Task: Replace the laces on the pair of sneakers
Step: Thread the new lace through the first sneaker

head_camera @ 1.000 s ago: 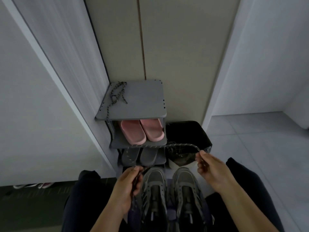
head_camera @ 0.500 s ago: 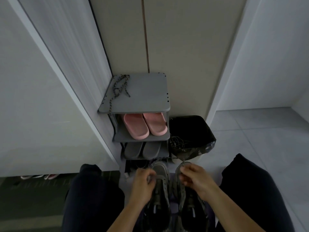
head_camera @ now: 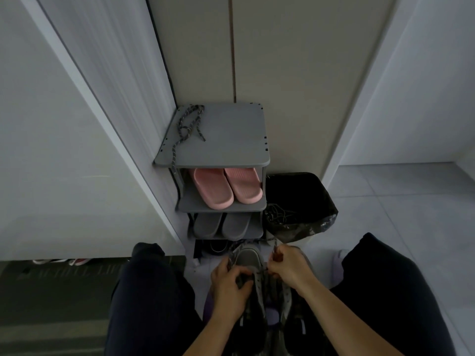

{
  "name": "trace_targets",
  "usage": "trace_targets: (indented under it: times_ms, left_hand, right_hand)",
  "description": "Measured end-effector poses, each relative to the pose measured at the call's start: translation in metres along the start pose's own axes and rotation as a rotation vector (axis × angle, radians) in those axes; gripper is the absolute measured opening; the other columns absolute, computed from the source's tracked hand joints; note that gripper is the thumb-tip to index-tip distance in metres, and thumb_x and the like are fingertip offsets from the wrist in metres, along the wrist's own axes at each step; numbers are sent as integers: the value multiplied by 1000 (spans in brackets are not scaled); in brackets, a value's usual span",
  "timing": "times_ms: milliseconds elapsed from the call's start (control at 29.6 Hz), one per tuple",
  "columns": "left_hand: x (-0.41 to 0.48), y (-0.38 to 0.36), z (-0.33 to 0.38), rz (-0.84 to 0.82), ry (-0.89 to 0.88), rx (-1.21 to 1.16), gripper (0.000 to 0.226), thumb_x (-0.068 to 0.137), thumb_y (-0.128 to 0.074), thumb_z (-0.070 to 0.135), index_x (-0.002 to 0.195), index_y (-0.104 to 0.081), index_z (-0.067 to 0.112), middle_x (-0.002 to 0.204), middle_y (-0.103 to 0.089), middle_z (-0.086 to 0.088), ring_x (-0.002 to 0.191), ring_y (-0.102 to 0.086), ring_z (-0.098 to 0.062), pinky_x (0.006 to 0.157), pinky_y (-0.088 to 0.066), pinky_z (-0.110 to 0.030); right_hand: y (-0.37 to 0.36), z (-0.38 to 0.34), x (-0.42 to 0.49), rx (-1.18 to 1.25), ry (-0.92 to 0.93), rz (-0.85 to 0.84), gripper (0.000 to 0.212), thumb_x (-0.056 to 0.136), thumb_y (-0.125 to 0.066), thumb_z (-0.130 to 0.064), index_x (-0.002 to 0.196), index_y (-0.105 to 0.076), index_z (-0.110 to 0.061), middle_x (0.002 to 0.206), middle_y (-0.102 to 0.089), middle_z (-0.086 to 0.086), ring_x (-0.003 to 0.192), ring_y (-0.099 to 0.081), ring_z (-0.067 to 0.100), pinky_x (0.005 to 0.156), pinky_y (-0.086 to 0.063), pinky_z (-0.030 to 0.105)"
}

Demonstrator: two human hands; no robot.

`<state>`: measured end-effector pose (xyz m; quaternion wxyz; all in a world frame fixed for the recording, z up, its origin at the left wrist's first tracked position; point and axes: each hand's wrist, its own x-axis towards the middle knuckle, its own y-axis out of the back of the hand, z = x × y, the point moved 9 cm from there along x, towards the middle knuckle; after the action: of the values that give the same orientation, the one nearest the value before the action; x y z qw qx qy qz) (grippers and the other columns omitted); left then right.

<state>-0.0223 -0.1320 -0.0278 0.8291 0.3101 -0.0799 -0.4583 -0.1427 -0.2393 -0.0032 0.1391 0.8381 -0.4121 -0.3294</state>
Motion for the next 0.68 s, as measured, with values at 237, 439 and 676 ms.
trace_targets:
  times_ms: [237, 439, 676]
  left_hand:
    - [3, -6, -10, 25, -8, -45, 15, 68, -65, 28, 72, -63, 42, 118, -55, -11, 111, -52, -26, 92, -49, -41]
    - [4, -9, -15, 16, -7, -78, 17, 71, -70, 18, 78, -70, 34, 121, -53, -9, 114, -51, -24, 96, -47, -39]
    - [2, -7, -13, 32, -17, -103, 29, 71, -69, 20, 73, -66, 48, 125, -52, -4, 117, -50, -21, 98, -47, -36]
  right_hand:
    - [-12, -1, 5, -39, 47, -90, 15, 83, -64, -9, 74, -54, -14, 66, -62, -4, 56, -59, 5, 59, -49, 17]
    - [-17, -2, 8, 64, 30, -72, 13, 84, -62, -5, 76, -53, -11, 66, -62, -1, 58, -61, 8, 58, -52, 19]
    - [-25, -1, 9, -81, 41, -78, 10, 82, -66, -11, 79, -57, -7, 70, -64, 3, 63, -62, 14, 70, -55, 33]
